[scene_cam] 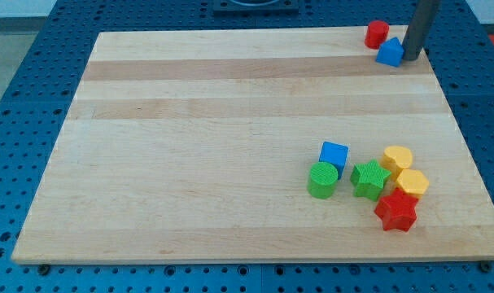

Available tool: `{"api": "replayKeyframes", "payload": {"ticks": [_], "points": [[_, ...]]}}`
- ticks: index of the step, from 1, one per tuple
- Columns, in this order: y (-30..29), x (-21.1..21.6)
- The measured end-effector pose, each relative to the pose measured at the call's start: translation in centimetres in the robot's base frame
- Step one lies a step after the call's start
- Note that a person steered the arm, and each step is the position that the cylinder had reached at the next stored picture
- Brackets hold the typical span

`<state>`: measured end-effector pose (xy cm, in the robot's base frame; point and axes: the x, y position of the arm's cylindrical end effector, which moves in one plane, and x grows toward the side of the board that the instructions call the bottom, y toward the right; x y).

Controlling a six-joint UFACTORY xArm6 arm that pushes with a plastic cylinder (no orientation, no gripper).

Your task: Move the green circle to the bottom of the blue cube

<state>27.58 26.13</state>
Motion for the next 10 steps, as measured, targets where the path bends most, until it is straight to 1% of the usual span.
{"api": "replayKeyframes", "payload": {"ticks": [2, 3, 4, 5, 8, 9, 10], "points": [[-0.6, 0.0], [-0.4, 1.0], [-0.3, 5.8], [-1.9, 9.4], [-17.9, 15.2], [-21.8, 17.1], [-23.8, 20.0]]}}
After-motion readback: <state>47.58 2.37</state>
